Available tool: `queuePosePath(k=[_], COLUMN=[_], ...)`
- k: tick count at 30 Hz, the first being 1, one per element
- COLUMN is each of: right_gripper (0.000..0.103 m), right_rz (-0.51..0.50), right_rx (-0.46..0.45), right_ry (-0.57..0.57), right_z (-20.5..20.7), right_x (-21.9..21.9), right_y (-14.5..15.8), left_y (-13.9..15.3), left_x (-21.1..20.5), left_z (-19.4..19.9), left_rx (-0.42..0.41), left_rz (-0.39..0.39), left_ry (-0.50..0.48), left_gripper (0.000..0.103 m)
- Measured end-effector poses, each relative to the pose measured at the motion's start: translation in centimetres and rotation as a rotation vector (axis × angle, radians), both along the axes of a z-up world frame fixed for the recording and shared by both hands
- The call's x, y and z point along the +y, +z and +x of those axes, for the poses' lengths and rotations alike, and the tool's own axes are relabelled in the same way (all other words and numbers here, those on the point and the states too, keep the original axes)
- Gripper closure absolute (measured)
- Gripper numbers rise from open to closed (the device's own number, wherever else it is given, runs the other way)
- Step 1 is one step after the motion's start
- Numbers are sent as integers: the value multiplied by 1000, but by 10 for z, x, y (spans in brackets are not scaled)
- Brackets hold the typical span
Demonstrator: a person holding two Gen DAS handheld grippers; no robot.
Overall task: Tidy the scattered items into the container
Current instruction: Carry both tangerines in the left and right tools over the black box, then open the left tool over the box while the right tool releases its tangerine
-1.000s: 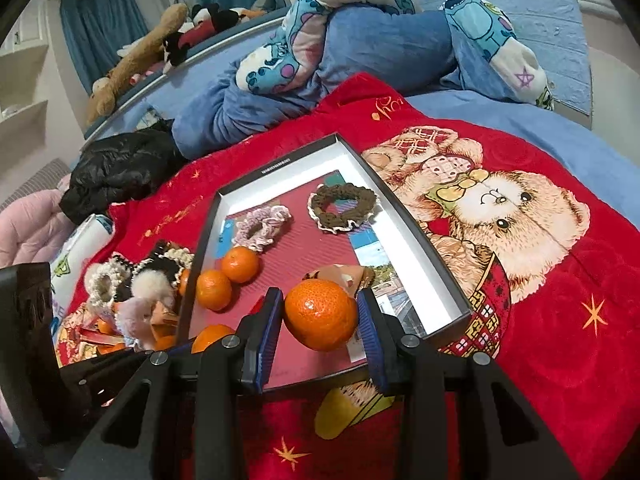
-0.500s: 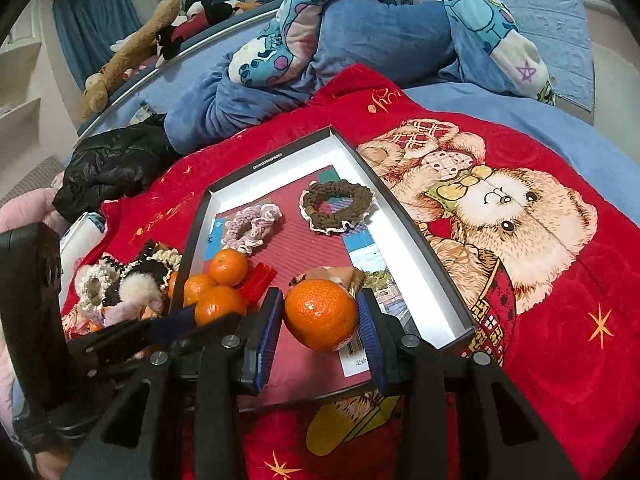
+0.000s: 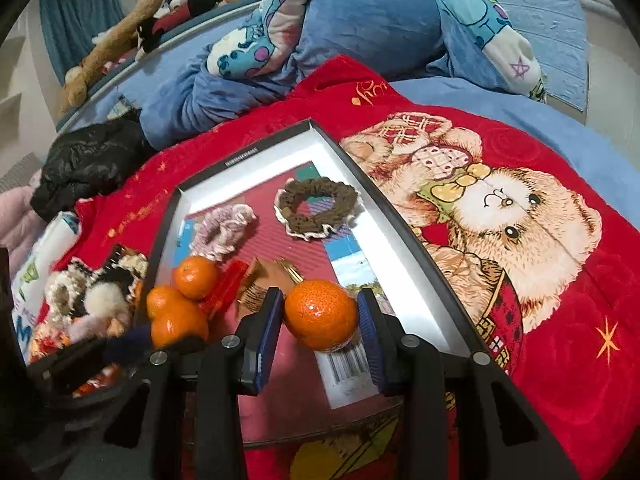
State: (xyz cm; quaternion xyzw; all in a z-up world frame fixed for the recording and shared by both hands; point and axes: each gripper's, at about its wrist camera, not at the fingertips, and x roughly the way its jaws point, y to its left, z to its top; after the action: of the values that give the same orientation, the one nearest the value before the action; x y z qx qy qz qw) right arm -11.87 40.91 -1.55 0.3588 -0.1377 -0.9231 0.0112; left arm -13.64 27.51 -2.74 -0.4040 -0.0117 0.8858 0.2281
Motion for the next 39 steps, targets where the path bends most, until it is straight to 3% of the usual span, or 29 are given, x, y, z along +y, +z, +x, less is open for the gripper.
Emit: queuePosePath(k=[8, 13, 32, 39], right_gripper=[66, 66, 66, 66], right_rz=[106, 102, 145, 233], right_rx=[4, -1, 4, 0], right_ry=[25, 36, 68, 111], right_z=[10, 11, 16, 18], right_x=[-7, -1, -7, -19], right_y=[2, -1, -4, -4], left_y=[-6, -6, -11, -11], left_x=[1, 4, 12, 14], left_z=[15, 19, 22, 23], left_rx=[-16, -10, 62, 80], left_rz=[-5, 3, -107, -123], left_ry=[-9, -18, -5, -5], left_gripper=[61, 61, 61, 61])
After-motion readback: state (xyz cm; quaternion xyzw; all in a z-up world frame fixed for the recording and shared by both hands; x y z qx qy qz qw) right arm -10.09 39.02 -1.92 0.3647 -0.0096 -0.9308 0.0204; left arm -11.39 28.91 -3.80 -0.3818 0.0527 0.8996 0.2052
